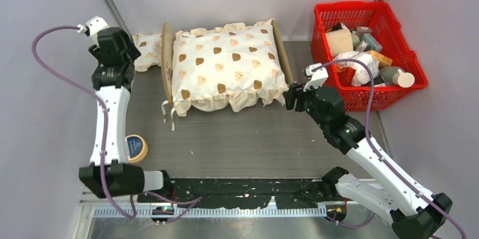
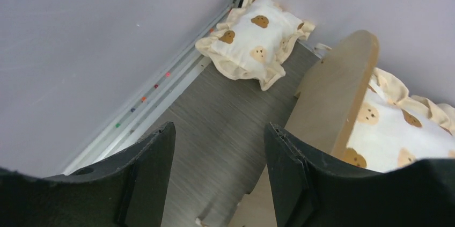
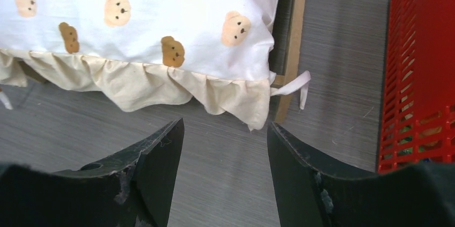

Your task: Set up the pet bed

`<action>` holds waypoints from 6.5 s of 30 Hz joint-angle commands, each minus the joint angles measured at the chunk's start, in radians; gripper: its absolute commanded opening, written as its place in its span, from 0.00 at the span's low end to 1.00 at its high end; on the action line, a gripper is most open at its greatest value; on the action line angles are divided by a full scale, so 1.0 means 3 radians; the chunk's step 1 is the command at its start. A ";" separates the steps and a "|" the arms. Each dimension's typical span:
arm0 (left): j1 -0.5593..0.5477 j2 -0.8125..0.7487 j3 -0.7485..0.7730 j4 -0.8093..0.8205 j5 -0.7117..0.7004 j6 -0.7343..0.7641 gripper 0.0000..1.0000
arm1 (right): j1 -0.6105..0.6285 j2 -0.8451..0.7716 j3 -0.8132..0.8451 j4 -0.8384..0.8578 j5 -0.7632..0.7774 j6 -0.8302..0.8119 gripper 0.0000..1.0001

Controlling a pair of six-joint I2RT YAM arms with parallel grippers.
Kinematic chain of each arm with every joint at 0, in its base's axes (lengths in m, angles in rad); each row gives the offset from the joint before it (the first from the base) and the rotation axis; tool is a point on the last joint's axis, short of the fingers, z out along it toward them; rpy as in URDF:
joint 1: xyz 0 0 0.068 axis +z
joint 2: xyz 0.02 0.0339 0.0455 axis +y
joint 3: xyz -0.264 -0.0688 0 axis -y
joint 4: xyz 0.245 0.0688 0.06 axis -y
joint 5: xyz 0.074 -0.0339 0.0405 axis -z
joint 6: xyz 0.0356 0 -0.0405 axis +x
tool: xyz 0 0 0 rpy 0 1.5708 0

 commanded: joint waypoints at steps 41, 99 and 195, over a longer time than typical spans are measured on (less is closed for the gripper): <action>0.0954 0.4386 0.3053 -0.0451 0.2300 -0.0712 0.00 | -0.0006 -0.0624 0.0495 -0.0206 -0.0632 0.0293 0.65; 0.0366 0.0800 0.0942 -0.0278 0.1124 -0.0236 0.00 | -0.0003 -0.1229 0.0185 -0.0169 -0.0577 0.0553 0.61; -0.1012 0.1727 0.2942 -0.2450 0.1985 0.0268 0.00 | -0.0006 -0.1585 0.0239 -0.0496 -0.0679 0.0532 0.62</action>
